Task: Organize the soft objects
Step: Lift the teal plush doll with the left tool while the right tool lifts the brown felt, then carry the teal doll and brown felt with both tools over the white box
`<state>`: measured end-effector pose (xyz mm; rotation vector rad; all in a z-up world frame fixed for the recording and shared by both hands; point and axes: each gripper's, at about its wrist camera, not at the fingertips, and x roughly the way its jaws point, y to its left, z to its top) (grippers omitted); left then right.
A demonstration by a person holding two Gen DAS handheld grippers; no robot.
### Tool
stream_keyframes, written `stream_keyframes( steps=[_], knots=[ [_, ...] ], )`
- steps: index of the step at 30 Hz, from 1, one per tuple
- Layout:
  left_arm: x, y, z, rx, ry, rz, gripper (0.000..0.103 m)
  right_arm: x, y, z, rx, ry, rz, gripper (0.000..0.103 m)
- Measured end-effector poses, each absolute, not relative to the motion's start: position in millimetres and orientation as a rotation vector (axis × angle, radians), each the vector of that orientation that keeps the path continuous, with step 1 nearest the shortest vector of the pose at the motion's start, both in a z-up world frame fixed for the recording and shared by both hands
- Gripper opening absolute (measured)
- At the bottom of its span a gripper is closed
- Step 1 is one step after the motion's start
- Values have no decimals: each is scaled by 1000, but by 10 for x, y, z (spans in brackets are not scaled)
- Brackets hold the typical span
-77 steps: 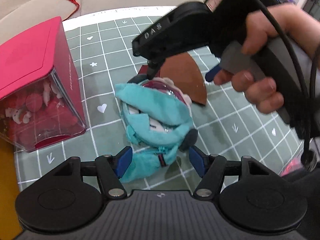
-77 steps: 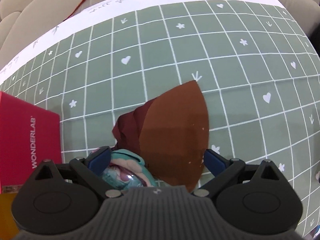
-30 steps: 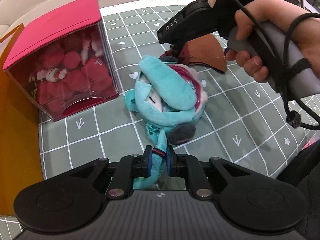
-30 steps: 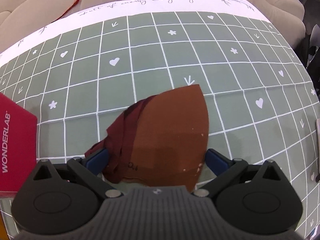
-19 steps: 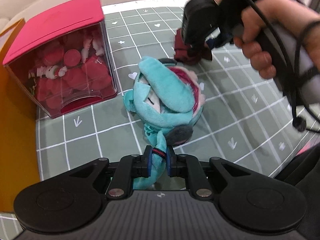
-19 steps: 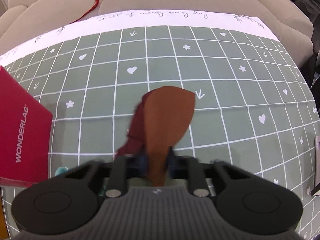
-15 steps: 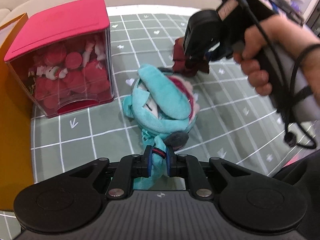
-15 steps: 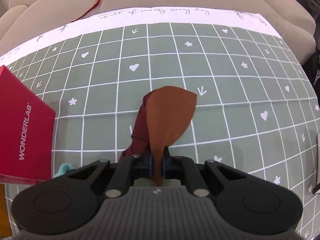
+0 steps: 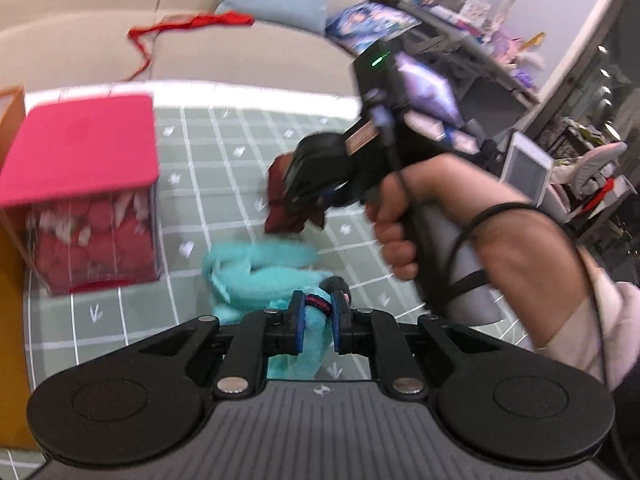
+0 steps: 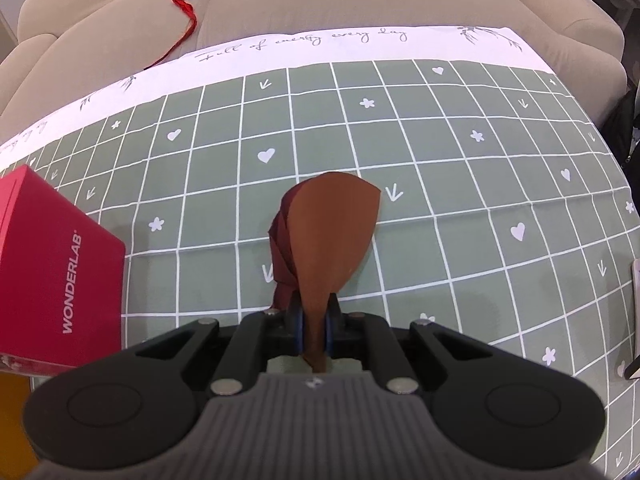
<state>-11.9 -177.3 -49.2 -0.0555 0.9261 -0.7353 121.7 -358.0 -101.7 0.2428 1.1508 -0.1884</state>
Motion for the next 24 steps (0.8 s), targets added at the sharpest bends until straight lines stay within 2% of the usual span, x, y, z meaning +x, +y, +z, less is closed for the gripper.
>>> stream_keyframes(
  steps=[7,24],
  knots=[
    [-255,-1874,-285,8,830,-754,14,1200,-3556,-937,250,1122,-173,8],
    [-140,-1820,-33,-73,744,-717,14,1105,-3539,-696,285,1052,-182,8]
  ],
)
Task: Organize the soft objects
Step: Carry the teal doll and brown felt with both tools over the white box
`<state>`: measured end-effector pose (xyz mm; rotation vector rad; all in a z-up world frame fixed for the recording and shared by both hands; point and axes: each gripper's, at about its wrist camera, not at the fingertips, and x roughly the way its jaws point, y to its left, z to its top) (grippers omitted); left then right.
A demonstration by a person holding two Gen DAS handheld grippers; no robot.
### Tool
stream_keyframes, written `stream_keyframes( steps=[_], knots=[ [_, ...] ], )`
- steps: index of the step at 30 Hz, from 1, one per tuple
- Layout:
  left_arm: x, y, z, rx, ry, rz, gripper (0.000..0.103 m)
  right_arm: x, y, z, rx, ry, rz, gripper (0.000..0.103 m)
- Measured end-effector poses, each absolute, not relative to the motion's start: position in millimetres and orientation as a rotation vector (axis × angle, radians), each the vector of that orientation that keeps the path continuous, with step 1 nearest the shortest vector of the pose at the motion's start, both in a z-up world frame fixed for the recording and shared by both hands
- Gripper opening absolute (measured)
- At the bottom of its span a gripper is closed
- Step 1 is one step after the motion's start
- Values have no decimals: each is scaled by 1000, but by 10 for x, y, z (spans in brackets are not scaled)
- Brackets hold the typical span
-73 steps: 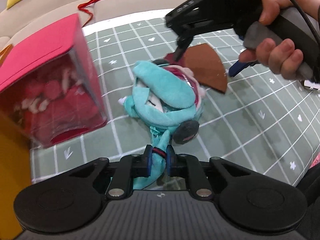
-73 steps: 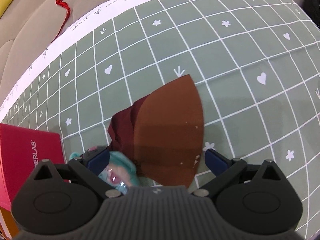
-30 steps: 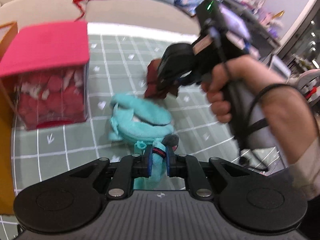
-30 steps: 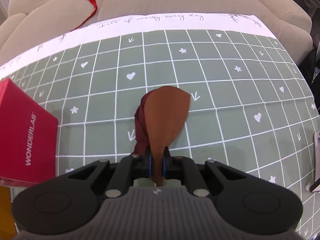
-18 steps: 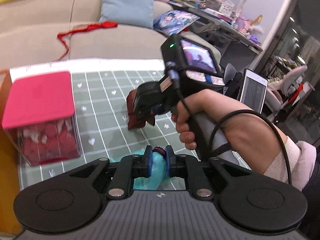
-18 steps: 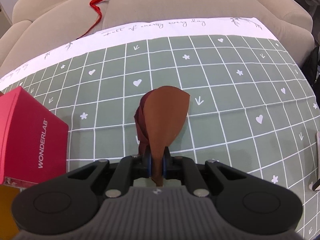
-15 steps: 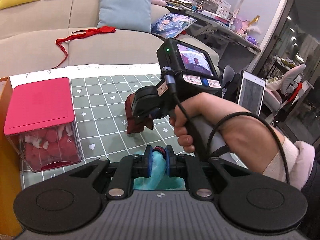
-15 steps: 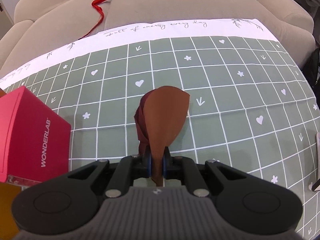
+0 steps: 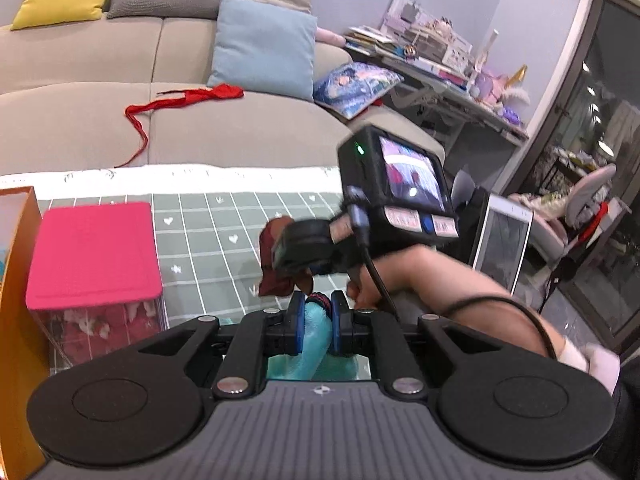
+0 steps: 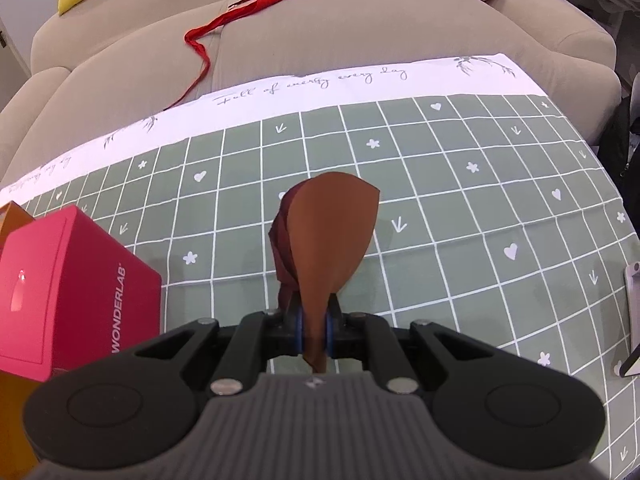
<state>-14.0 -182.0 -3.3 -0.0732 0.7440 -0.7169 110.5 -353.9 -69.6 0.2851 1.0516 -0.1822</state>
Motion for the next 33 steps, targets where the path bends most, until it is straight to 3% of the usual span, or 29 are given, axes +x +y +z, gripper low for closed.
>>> stream_keyframes(
  steps=[18,33],
  knots=[
    [207,-1391,611,-135,620,-594,14,1075,-3193,64,333,909,-128,8],
    [363,-311,938,-159,597,-375,14,1186,-2242,699,289,793,29,8]
  ],
)
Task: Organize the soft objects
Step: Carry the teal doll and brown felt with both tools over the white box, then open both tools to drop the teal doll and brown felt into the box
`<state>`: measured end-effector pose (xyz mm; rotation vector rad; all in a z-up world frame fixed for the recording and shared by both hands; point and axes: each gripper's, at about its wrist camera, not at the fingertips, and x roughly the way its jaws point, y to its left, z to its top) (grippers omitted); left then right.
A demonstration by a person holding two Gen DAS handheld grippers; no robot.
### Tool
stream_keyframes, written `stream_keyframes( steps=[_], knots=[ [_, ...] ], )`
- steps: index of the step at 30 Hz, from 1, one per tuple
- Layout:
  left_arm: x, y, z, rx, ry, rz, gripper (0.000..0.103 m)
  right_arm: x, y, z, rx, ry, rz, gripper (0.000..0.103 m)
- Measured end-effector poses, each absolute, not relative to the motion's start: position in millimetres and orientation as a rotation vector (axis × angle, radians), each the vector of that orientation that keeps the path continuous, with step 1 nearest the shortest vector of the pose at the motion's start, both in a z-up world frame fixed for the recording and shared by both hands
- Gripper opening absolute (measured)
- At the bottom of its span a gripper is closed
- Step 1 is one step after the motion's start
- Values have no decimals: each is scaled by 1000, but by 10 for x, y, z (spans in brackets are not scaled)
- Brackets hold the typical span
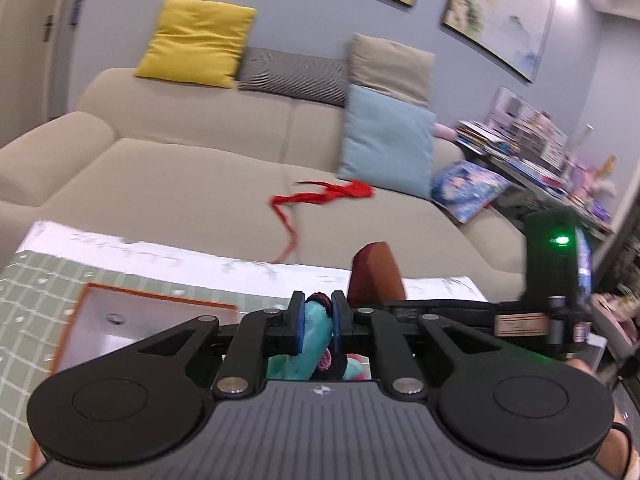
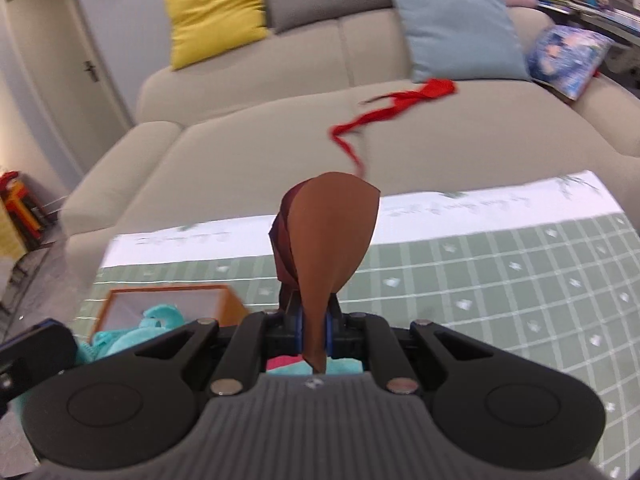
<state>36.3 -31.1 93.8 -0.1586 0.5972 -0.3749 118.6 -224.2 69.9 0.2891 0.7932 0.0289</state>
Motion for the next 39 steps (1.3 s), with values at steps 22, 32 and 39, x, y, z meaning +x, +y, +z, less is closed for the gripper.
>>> stream_keyframes(
  steps=[22,32,39],
  knots=[
    [736,812,99,-139,729,-63,15,1606,-403,275,103,940,215,7],
    [774,1002,-127,-118,778,-34,16,1875,-113,-211,-13,1047,132,9],
    [786,1005,-119,-118,787,-44,60,1904,-65,-303,-55,1062,104,21]
  ],
)
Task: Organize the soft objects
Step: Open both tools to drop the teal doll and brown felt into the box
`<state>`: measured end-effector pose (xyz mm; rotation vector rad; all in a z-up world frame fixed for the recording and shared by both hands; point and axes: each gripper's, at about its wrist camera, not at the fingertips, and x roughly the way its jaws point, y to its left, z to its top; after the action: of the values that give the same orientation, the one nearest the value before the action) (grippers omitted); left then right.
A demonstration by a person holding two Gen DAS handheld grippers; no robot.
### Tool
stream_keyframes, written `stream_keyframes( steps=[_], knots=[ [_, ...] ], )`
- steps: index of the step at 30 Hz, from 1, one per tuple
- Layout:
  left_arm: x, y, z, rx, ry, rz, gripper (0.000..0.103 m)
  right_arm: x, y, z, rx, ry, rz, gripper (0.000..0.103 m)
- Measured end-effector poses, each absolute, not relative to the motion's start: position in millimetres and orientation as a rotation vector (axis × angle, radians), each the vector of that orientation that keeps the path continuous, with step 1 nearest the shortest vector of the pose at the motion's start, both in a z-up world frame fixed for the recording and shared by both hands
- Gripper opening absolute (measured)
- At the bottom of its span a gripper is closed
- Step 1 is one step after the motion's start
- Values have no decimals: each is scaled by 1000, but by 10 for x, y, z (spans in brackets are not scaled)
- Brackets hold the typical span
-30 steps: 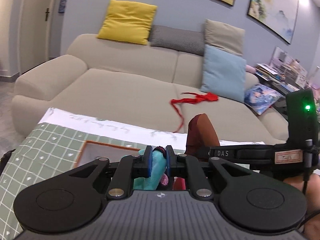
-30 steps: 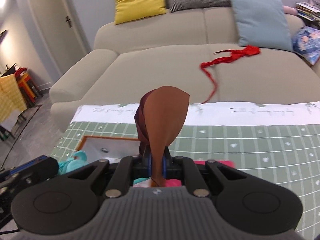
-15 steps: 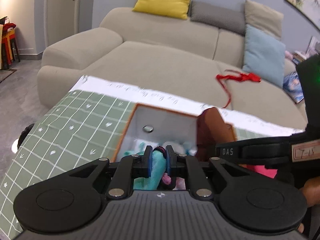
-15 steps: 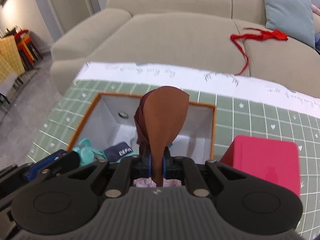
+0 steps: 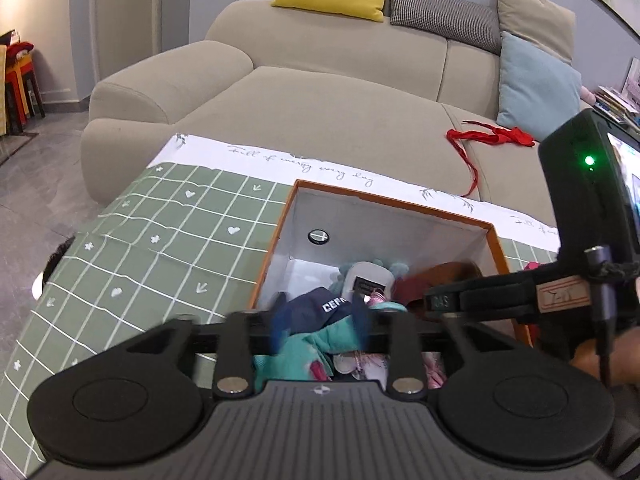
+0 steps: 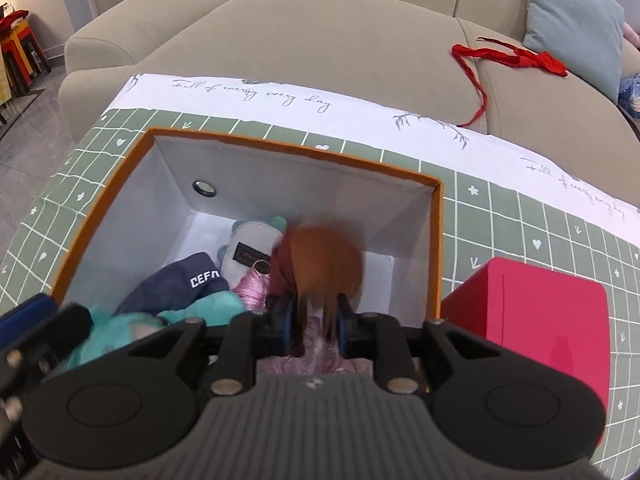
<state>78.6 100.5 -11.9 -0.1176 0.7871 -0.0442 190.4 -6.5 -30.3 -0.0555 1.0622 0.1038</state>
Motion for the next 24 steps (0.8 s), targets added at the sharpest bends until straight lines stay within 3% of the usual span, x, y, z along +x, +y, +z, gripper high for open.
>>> stream_keyframes(
  steps=[5,7,12,15,24],
  knots=[
    [790,1033,-97,-156,796,-51,72,1900,-81,-265,-50,1050,100,36],
    [797,1019,-91,-149,823,-66,75,1905,-91,-257,-47,1045,108,50],
    [735,979,-8,-152,824,-71,79,1907,-164,-215,28,1041,160,70],
    [709,966,40,-144,815,-88,86,1902,-192,-159,37,1020,162,89],
    [548,992,203,-186,762,-99,87,1793,-248,87,97,928,235,94]
  ],
)
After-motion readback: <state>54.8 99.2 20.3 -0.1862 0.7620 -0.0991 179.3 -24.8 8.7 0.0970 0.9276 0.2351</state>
